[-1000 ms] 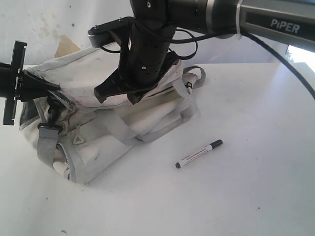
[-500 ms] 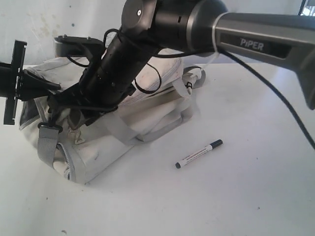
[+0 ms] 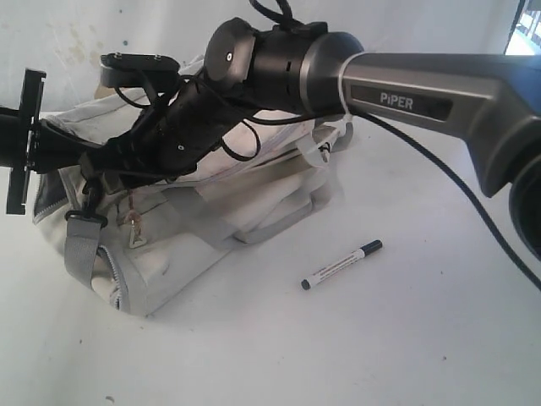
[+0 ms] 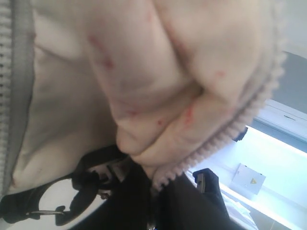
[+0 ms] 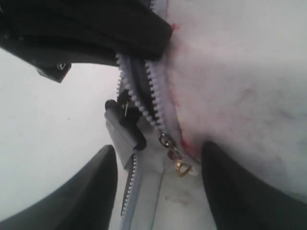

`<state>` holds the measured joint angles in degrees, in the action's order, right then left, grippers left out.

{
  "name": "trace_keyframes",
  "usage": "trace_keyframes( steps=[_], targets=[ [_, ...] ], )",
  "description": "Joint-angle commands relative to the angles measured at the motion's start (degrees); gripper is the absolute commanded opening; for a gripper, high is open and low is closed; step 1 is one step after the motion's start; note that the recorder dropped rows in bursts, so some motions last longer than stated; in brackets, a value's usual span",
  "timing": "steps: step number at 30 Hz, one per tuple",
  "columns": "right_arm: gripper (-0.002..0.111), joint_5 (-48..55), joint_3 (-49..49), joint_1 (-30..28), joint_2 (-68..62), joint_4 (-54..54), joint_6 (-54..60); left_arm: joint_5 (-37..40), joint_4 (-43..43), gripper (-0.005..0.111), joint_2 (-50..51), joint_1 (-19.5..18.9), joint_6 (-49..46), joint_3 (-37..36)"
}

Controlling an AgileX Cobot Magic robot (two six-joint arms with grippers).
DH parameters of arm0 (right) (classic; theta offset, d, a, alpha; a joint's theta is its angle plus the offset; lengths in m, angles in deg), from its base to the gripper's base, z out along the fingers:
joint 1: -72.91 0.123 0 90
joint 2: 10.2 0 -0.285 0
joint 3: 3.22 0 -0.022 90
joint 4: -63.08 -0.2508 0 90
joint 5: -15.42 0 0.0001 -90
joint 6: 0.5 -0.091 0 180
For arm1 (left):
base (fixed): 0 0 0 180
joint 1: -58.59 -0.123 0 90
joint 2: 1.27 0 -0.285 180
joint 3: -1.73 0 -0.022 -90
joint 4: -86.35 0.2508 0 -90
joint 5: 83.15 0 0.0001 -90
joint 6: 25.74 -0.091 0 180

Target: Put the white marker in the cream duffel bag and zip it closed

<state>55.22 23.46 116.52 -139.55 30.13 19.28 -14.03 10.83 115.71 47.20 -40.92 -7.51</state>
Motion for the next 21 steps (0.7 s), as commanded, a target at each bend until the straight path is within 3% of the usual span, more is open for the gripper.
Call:
trace_keyframes(
  steps=[1, 9, 13, 21],
  targets=[
    [0.051, -1.4, 0.0, 1.0, -0.2, -0.3, 3.0, 0.8, -3.0, 0.000, -0.3, 0.1, 0.0, 0.4],
    [0.046, -0.4, 0.0, 1.8, -1.1, 0.3, 0.2, 0.8, -4.5, 0.000, -0.3, 0.1, 0.1, 0.4],
    [0.044, 1.5, 0.0, 1.8, -1.3, 0.7, -6.9, 0.8, -4.5, 0.000, -0.3, 0.1, 0.1, 0.4],
    [0.044, -4.1, 0.0, 1.9, -4.1, 4.7, -6.5, 0.8, -4.5, 0.000, -0.3, 0.1, 0.1, 0.4]
  ],
)
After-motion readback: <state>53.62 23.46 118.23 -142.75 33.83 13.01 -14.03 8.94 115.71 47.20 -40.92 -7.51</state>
